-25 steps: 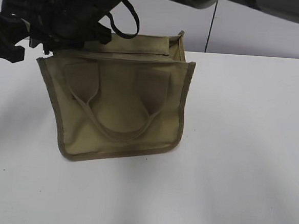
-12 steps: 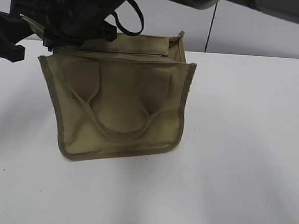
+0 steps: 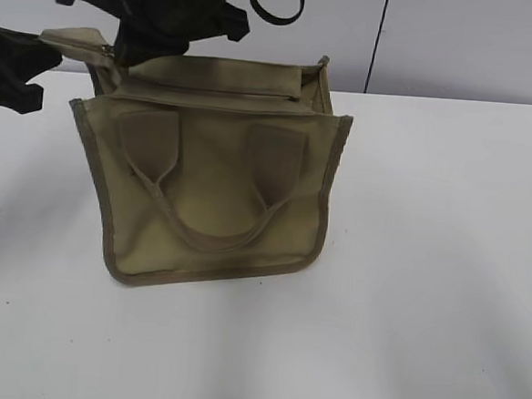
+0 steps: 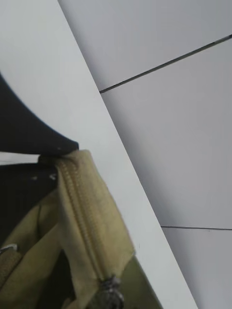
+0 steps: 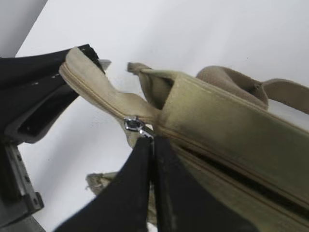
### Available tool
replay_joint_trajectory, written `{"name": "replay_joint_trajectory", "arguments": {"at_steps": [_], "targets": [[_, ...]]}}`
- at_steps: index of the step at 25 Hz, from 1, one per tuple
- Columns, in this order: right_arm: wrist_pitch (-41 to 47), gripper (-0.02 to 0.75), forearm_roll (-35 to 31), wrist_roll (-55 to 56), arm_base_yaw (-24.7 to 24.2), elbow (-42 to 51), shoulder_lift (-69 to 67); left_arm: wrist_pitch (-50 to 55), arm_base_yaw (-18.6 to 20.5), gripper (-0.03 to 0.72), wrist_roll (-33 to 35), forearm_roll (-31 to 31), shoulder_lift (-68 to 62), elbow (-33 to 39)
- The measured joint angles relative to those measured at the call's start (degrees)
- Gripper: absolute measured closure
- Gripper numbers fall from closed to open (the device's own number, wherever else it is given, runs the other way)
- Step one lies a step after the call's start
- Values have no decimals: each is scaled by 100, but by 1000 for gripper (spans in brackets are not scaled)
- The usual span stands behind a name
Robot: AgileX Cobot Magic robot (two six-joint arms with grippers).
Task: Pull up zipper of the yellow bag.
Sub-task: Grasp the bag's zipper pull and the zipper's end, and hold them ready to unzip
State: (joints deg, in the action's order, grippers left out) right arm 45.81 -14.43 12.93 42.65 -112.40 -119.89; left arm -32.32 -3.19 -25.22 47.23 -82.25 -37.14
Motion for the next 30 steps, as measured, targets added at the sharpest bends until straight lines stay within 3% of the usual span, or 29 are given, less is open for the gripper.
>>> {"name": "replay_joint_trajectory", "arguments": {"at_steps": [6, 16, 25, 28, 30], "targets": [[599, 752, 48, -472, -161, -11, 0, 62, -17, 687, -24, 0, 0, 0], [2141, 752, 1443, -744, -620, -17, 277, 239, -17, 687, -43, -11, 0, 0], [2336, 746, 1443, -1013, -1234, -17, 518, 419, -17, 687, -49, -24, 0, 0], [2339, 692, 1360, -1052, -1300, -17, 555, 616, -17, 678, -85, -24, 0, 0], [2355, 573, 1323, -1140, -1361, -17, 569, 834, -11, 614, -172, -48, 6, 0]]}}
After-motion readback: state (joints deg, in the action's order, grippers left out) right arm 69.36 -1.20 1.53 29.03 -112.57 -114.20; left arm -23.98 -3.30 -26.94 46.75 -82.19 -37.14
